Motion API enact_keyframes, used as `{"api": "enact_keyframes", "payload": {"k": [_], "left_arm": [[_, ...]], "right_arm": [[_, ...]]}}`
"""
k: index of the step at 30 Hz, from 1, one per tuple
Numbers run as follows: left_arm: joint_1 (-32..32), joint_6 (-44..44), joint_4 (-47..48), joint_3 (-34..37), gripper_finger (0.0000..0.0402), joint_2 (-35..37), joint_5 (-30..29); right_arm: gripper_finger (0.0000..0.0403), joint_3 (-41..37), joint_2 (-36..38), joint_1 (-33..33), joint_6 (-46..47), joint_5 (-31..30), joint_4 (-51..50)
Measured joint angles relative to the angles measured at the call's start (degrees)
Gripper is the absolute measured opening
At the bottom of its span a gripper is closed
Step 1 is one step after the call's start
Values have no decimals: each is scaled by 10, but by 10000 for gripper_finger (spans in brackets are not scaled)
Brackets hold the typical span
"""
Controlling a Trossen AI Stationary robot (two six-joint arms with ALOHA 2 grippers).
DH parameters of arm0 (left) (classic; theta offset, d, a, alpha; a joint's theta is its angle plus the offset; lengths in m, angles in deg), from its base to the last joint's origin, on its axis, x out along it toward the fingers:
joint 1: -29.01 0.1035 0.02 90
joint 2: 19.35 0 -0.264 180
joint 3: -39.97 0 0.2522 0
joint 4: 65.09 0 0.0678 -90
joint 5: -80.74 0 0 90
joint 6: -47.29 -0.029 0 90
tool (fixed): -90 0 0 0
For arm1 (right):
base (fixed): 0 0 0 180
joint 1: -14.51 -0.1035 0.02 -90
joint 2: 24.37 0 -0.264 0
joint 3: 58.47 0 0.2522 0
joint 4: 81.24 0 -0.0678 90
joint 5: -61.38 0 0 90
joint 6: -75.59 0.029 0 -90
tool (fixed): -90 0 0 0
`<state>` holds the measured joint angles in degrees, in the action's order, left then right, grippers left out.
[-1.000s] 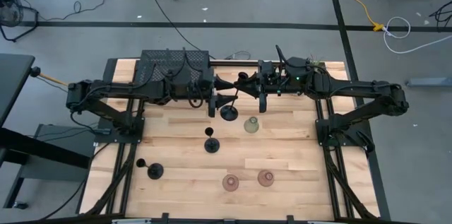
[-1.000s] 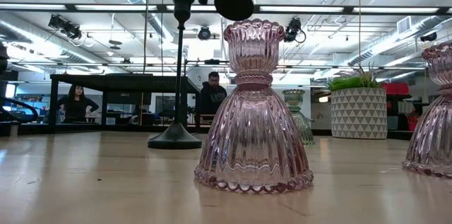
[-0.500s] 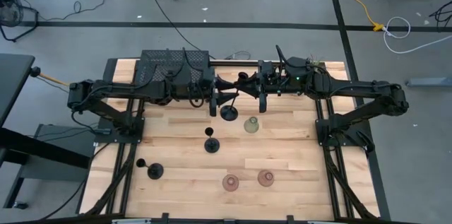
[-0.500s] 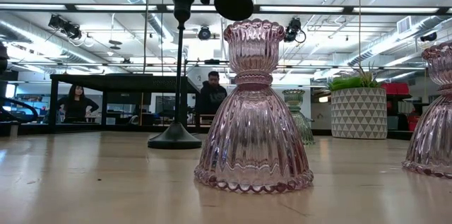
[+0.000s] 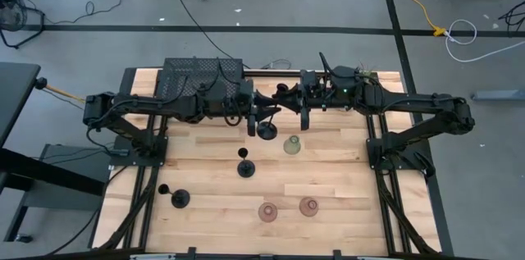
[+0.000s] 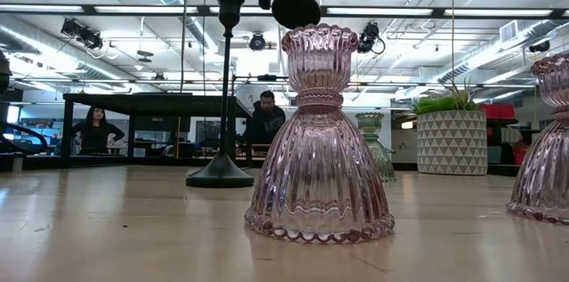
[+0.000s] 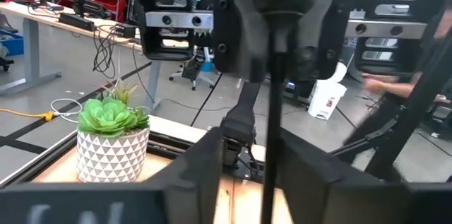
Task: Pick & Place candle stick holders
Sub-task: Put the right black candle holder on the shelf
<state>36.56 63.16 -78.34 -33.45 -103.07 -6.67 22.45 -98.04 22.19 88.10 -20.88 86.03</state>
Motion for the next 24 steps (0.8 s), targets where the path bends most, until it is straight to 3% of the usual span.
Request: {"api": "enact_keyframes", "payload": {"k": [5, 15, 24], "left_arm": [[0, -1, 1, 0, 18, 0, 3], [0, -1, 3, 0, 15, 0, 2], [1, 4, 3, 0, 15, 0, 0]], "right_arm": [[20, 0, 0, 0, 1, -2, -4], [24, 0, 0, 0, 1, -11, -7], [75, 0, 0, 0, 4, -12, -7]]}}
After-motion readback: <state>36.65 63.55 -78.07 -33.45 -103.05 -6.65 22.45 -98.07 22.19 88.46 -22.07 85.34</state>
